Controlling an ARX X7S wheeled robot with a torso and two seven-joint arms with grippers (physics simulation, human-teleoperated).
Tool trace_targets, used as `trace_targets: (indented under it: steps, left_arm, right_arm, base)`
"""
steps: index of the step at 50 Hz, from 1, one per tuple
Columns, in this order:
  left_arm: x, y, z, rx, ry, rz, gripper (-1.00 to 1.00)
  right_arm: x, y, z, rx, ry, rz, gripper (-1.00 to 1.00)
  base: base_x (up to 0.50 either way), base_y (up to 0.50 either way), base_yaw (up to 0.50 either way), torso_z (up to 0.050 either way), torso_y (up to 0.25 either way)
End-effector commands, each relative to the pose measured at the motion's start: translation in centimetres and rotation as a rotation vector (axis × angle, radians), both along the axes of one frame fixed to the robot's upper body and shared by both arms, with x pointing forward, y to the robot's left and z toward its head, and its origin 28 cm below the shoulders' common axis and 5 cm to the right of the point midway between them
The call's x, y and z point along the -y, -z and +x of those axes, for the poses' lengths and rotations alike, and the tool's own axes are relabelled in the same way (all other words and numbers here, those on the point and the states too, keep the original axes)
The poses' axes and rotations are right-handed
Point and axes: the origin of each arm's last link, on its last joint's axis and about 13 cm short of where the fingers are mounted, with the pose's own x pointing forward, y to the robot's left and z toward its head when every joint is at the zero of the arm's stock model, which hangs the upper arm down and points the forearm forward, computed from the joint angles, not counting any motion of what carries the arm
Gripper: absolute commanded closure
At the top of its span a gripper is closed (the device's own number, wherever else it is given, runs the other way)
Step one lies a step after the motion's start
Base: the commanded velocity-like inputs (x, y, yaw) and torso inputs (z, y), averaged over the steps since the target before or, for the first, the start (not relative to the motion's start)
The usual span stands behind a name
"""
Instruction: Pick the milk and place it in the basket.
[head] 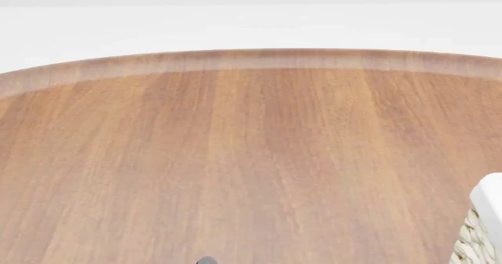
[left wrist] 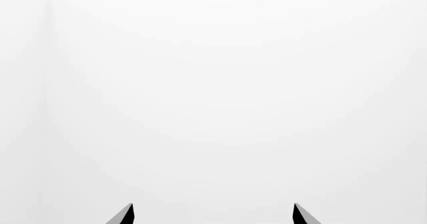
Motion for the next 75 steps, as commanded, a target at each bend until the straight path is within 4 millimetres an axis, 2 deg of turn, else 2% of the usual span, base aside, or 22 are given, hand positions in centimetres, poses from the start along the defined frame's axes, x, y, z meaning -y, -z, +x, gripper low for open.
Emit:
trace_targets:
  steps: [1,44,45,65,68,75]
  left_arm:
    - [-0.3,0.0,-0.1,0.01,-0.006,-0.007,-1.0]
    - [-0.2,0.0,0.0,0.015,-0.005,-0.008,-1.0]
    - [-0.2,0.0,-0.1,0.015,-0.005,-0.008,-1.0]
    - [-0.2,0.0,-0.1,0.014,-0.005,-0.01,-1.0]
    - [-0.2,0.0,-0.1,0.015,-0.005,-0.01,-1.0]
    - [-0.2,0.0,-0.1,0.014,-0.004,-0.009,-1.0]
  right_arm:
    - [-0.6,0.0,0.2,0.001,-0.015,0.011,-1.0]
    - [-0.8,0.9,0.2,-0.014,-0.02,-0.006,-1.0]
    - [-0.8,0.9,0.2,-0.013,-0.019,-0.006,1.0]
    - [-0.7,0.6,0.1,-0.004,-0.016,0.012,1.0]
    - [-0.6,0.1,0.2,0.011,-0.012,0.024,1.0]
    - [-0.1,-2.8,0.4,0.073,-0.006,0.051,1.0]
  base:
    - [0.0,0.0,0.0,0.0,0.0]
    - [0.0,0.0,0.0,0.0,0.0]
    - [0.0,0.0,0.0,0.0,0.0]
    - [0.0,0.0,0.0,0.0,0.0]
    - [0.0,0.0,0.0,0.0,0.0]
    - [0.0,0.0,0.0,0.0,0.001]
